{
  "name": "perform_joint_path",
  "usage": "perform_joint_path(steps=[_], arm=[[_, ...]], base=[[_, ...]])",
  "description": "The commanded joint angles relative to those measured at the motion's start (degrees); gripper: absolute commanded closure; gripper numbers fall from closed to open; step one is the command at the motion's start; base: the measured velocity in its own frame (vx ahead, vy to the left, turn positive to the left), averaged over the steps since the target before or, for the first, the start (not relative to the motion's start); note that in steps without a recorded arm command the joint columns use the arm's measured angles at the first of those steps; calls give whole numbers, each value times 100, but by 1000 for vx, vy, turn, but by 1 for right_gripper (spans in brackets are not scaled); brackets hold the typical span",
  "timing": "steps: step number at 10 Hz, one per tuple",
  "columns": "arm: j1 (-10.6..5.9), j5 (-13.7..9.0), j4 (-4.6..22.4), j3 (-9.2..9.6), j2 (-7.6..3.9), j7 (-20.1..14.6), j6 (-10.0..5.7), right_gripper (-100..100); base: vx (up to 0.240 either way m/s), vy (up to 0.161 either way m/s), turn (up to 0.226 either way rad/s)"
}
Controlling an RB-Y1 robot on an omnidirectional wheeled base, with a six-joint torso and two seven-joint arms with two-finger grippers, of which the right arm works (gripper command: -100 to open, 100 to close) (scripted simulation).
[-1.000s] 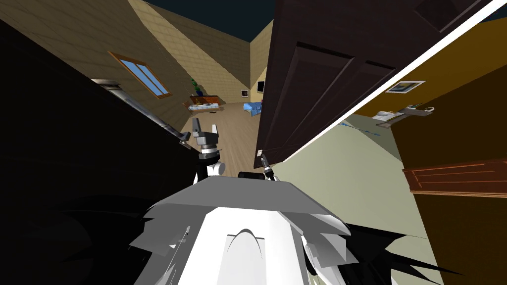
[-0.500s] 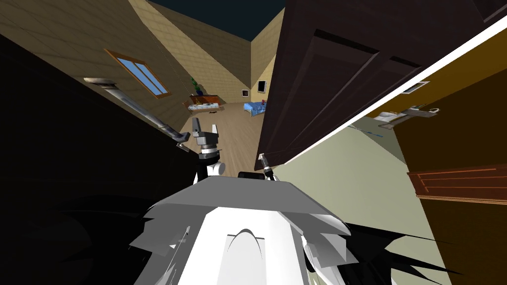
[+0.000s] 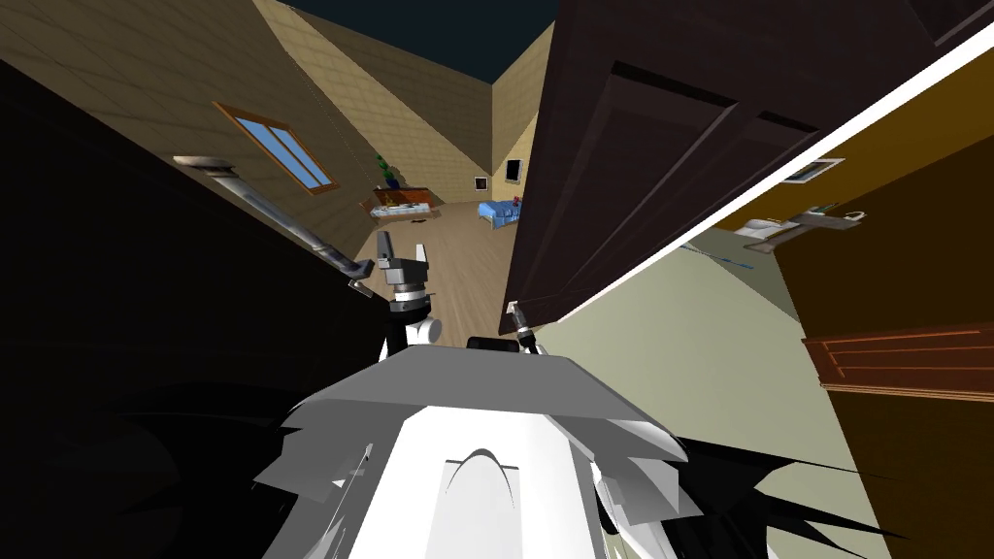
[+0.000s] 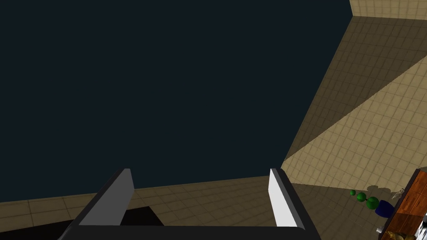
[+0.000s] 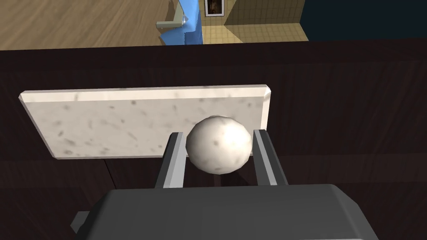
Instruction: Push the door open
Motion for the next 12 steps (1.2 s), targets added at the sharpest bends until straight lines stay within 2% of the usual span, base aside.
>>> perform_joint_path(steps=[1,4,9,10,12], arm=[[-36,-45,32,-86,-41,37,8,100],[-92,-115,81,-221,-85,95,20,100],[-253,-316,224,-606,-136,261,56,100],[-167,-297,136,-522,-138,177,65,-100],[-143,-302,104,-514,-128,160,74,-100]], base=[[89,33,-27],[146,101,-43],[212,96,-75],[-66,84,-83],[-197,-12,-18]])
